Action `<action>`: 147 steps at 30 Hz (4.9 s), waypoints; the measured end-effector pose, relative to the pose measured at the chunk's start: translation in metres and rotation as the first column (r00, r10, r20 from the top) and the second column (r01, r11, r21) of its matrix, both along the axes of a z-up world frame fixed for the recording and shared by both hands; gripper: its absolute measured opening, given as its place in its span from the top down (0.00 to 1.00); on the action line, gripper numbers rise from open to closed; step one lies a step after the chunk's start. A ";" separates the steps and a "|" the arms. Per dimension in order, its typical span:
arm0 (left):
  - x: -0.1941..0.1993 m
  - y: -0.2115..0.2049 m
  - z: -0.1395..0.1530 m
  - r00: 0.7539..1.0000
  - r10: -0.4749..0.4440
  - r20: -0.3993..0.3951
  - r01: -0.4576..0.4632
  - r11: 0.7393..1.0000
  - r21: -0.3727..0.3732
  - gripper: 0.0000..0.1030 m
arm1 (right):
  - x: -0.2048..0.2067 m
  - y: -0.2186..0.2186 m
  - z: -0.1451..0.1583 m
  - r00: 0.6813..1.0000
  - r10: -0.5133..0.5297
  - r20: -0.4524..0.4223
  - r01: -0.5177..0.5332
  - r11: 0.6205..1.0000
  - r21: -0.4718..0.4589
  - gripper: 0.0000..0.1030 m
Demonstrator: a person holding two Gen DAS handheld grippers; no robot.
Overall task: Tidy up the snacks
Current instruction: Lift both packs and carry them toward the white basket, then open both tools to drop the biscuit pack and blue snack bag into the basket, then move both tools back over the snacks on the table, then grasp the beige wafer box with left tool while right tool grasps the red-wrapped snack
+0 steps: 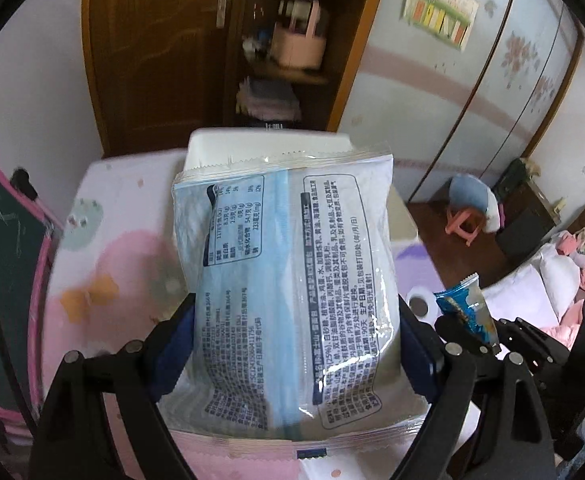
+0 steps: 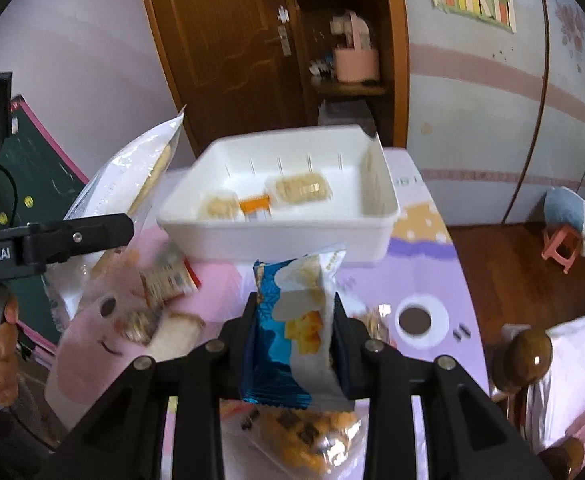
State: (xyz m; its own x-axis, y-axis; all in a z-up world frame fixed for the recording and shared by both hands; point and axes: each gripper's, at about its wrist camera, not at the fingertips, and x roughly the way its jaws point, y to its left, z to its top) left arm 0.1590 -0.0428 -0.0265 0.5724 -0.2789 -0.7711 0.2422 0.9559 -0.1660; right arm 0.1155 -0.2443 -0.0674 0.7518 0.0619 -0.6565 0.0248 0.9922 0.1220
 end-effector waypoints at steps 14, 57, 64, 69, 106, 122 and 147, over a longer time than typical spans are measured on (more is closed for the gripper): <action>0.062 -0.023 0.073 0.983 0.015 0.184 -0.035 0.994 0.106 0.14 | 0.072 -0.009 0.098 0.987 -0.026 0.160 0.038 0.996 -0.075 0.69; 0.187 -0.034 -0.052 0.993 0.072 0.093 -0.092 0.969 0.230 0.02 | 0.222 -0.019 -0.004 0.984 -0.090 -0.153 0.079 0.994 -0.080 0.38; 0.180 -0.022 -0.042 0.992 0.104 0.077 -0.116 0.978 0.171 0.00 | 0.212 -0.020 0.003 0.987 -0.092 -0.129 0.084 0.994 -0.067 0.22; 0.165 -0.021 -0.029 0.991 0.104 0.086 -0.116 0.981 0.156 0.00 | 0.200 -0.018 0.011 0.989 -0.090 -0.119 0.083 0.994 -0.066 0.22; -0.074 0.009 -0.001 0.988 0.038 0.151 -0.061 0.987 0.150 0.00 | -0.026 0.009 0.015 0.995 -0.058 -0.079 0.055 0.998 -0.042 0.22; -0.064 0.054 -0.120 0.981 0.119 -0.154 -0.105 0.990 0.094 0.05 | -0.035 0.047 -0.071 0.977 0.067 -0.204 -0.073 0.997 -0.022 0.37; -0.007 0.014 -0.200 0.933 0.122 -0.339 -0.090 0.990 0.107 0.23 | -0.008 0.054 -0.109 0.968 0.130 -0.213 -0.129 0.991 0.020 0.91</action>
